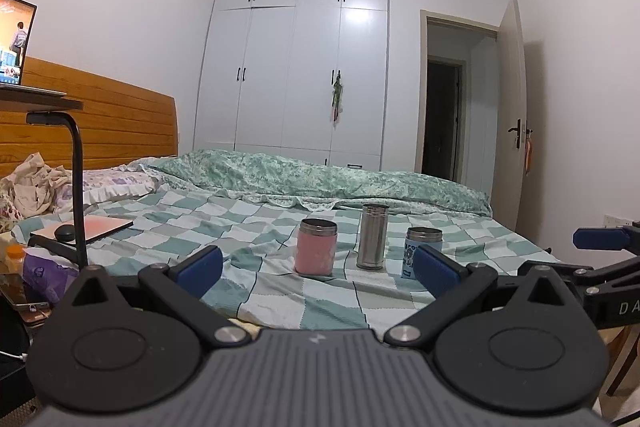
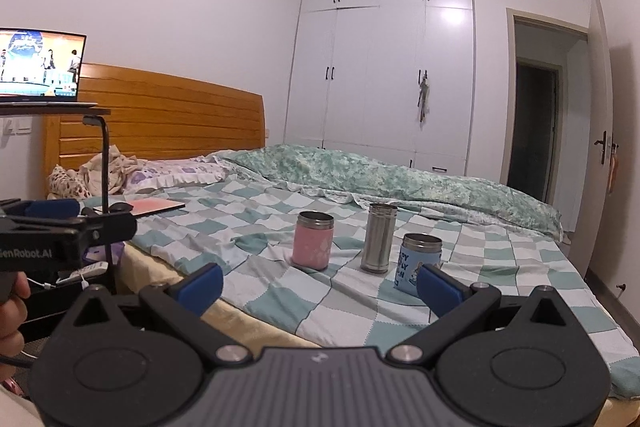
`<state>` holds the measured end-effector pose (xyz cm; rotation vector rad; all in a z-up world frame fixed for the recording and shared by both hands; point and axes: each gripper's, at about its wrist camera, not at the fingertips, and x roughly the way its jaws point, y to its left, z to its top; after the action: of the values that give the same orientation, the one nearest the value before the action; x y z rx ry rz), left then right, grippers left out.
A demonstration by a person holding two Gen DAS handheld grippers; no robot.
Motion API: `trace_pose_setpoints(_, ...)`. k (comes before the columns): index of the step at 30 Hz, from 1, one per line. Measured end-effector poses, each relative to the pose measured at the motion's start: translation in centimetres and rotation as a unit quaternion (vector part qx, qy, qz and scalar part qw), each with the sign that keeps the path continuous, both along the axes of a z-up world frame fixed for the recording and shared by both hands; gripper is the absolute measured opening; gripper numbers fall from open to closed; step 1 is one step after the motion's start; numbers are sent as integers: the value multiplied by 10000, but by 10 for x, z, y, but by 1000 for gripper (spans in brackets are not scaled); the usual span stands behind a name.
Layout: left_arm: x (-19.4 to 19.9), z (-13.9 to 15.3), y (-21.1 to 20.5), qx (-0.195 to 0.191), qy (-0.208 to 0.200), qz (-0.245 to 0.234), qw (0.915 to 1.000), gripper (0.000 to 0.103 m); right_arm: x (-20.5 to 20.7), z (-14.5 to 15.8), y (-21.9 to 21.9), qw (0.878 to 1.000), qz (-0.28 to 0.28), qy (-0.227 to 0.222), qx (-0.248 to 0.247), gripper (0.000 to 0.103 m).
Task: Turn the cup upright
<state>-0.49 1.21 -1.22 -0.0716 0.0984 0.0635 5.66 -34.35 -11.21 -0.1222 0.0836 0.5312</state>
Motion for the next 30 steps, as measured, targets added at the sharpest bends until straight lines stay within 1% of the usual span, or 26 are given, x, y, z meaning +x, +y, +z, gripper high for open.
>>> trace_pose_setpoints(6, -1, -1, 0, -20, 0, 28, 10000, 103, -3, 0, 2, 9998, 156, -82, 55, 103)
trace_pose_setpoints(11, 0, -1, 2, -25, 50, -11, 10000, 103, -2, -1, 3, 9999, 145, -39, 57, 103)
trace_pose_setpoints(30, -3, -2, 4, -18, -11, -30, 10000, 103, -2, -4, 3, 9998, 131, 27, 121, 103)
